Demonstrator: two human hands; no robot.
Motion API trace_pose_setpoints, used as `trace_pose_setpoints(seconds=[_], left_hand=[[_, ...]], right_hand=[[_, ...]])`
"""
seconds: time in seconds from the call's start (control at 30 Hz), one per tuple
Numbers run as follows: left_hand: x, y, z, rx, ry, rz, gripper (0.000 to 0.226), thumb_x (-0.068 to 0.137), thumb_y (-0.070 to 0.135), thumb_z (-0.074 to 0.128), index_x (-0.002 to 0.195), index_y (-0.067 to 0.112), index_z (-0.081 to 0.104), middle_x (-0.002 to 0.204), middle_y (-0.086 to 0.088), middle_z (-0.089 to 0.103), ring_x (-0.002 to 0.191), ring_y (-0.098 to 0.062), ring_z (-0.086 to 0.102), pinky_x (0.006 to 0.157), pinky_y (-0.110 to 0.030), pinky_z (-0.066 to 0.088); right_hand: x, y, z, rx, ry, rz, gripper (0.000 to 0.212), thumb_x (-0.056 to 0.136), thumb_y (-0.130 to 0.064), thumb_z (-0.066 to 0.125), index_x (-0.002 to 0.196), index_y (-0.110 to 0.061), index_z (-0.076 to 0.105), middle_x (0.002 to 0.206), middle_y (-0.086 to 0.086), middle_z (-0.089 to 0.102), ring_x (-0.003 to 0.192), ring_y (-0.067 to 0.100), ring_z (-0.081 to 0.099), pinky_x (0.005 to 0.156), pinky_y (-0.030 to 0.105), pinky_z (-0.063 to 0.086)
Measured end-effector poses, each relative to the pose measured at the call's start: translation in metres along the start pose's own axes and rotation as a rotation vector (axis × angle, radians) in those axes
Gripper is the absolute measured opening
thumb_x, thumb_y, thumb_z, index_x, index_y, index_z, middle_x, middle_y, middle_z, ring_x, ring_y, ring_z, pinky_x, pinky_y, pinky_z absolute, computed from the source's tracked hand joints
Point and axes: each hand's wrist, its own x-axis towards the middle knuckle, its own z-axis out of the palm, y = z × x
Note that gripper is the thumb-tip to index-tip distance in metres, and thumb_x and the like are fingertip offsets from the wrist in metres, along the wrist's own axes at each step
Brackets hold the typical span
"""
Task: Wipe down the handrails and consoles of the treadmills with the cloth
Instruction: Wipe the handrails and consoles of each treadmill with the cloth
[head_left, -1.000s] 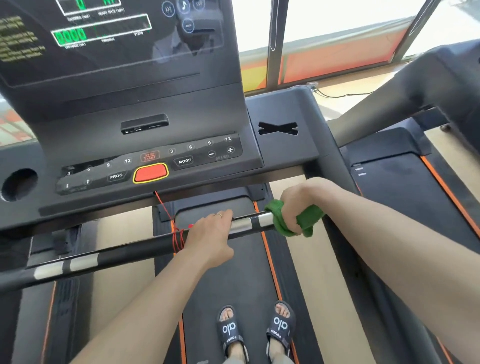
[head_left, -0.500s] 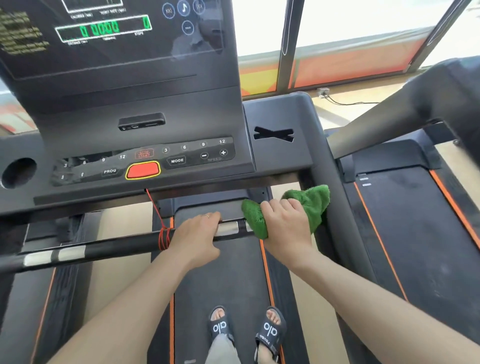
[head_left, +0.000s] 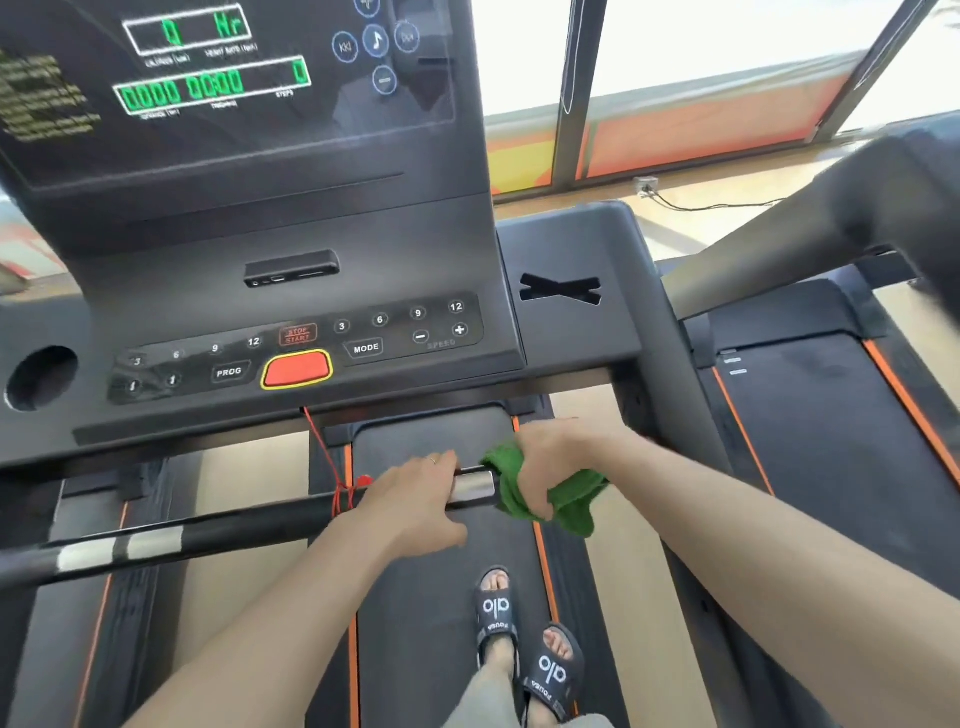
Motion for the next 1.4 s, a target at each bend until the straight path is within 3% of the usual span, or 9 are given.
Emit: trace_pose_setpoints(seconds=[0.17, 0.27, 0.37, 0.47, 0.6, 0.77, 0.9, 1.13, 1.4], left_hand=[[0.017, -0.007, -0.027, -0.139, -0.22, -0.019, 0.052, 0.056, 0.052, 0.065, 0.101, 0.029, 0.05, 0.093, 0.006, 0.064, 0.088, -0.02, 0.064, 0.079, -0.038, 0.056], [0.02, -0.011, -0.046, -0.107, -0.252, 0.017, 0.042, 0.065, 0.049, 0.073, 0.095, 0.029, 0.051, 0.097, 0.006, 0.063, 0.091, -0.017, 0.062, 0.081, -0.037, 0.055], [0.022, -0.003, -0.064, -0.249, -0.144, 0.1, 0.032, 0.079, 0.038, 0.072, 0.103, 0.025, 0.056, 0.103, 0.007, 0.067, 0.096, -0.015, 0.064, 0.088, -0.035, 0.054], [0.022, 0.018, -0.086, -0.577, -0.018, 0.215, 0.025, 0.085, 0.036, 0.072, 0.105, 0.029, 0.058, 0.099, 0.012, 0.071, 0.094, -0.007, 0.068, 0.091, -0.035, 0.055], [0.031, 0.046, -0.107, -0.635, 0.365, 0.342, 0.023, 0.093, 0.025, 0.064, 0.114, 0.023, 0.056, 0.105, 0.009, 0.064, 0.093, -0.01, 0.063, 0.091, -0.036, 0.053], [0.06, 0.068, -0.126, -0.482, 0.642, 0.388, 0.042, 0.104, 0.027, 0.046, 0.146, 0.021, 0.044, 0.141, 0.003, 0.052, 0.126, -0.017, 0.051, 0.107, -0.04, 0.043], [0.082, 0.076, -0.138, -0.365, 0.728, 0.353, 0.052, 0.106, 0.029, 0.034, 0.155, 0.013, 0.035, 0.155, -0.005, 0.042, 0.142, -0.02, 0.04, 0.118, -0.038, 0.031], [0.121, 0.087, -0.138, 0.002, 0.421, 0.301, 0.057, 0.108, 0.041, 0.013, 0.162, 0.022, 0.014, 0.169, 0.006, 0.007, 0.155, -0.008, 0.001, 0.126, -0.03, 0.0], [0.182, 0.086, -0.19, 0.022, 0.307, 0.1, 0.075, 0.102, 0.061, 0.006, 0.162, 0.018, -0.001, 0.17, 0.004, -0.005, 0.155, -0.007, -0.005, 0.126, -0.031, -0.001]], right_hand=[[0.01, -0.041, 0.074, -0.229, 0.871, -0.233, 0.042, 0.044, -0.032, 0.077, 0.08, -0.018, 0.061, 0.068, -0.002, 0.062, 0.062, 0.025, 0.062, 0.058, 0.031, 0.037], [0.0, -0.026, 0.061, -0.115, 0.76, -0.302, 0.042, 0.053, -0.038, 0.079, 0.081, -0.024, 0.052, 0.074, -0.005, 0.063, 0.066, 0.022, 0.063, 0.058, 0.032, 0.039], [-0.027, -0.003, 0.032, 0.485, 0.569, -0.313, 0.023, 0.075, -0.038, 0.08, 0.085, -0.03, 0.061, 0.083, -0.01, 0.071, 0.079, 0.012, 0.066, 0.067, 0.032, 0.047], [-0.056, 0.021, 0.002, 1.289, 0.691, -0.282, 0.018, 0.086, -0.011, 0.078, 0.097, -0.025, 0.076, 0.093, -0.002, 0.078, 0.089, 0.013, 0.073, 0.079, 0.034, 0.057], [-0.081, 0.042, -0.033, 1.608, 1.009, -0.164, 0.016, 0.089, -0.022, 0.074, 0.104, -0.018, 0.075, 0.105, 0.006, 0.077, 0.102, 0.023, 0.072, 0.096, 0.047, 0.056], [-0.066, 0.052, -0.067, 0.96, 1.327, -0.211, 0.044, 0.089, -0.036, 0.064, 0.132, -0.024, 0.058, 0.131, 0.0, 0.062, 0.125, 0.016, 0.055, 0.104, 0.034, 0.044], [-0.016, 0.066, -0.05, 0.0, 0.851, -0.009, 0.101, 0.081, -0.074, 0.02, 0.162, -0.014, 0.008, 0.17, 0.009, 0.0, 0.156, 0.023, -0.005, 0.126, 0.042, 0.001], [0.004, 0.075, -0.062, -0.073, 0.841, -0.052, 0.086, 0.089, -0.065, 0.003, 0.159, -0.019, -0.015, 0.168, 0.001, -0.016, 0.152, 0.013, -0.022, 0.125, 0.038, -0.01], [0.053, 0.089, -0.149, -0.206, 0.769, -0.065, 0.076, 0.1, -0.051, 0.016, 0.158, -0.015, -0.017, 0.168, 0.003, -0.018, 0.153, 0.016, -0.02, 0.125, 0.04, -0.009]])
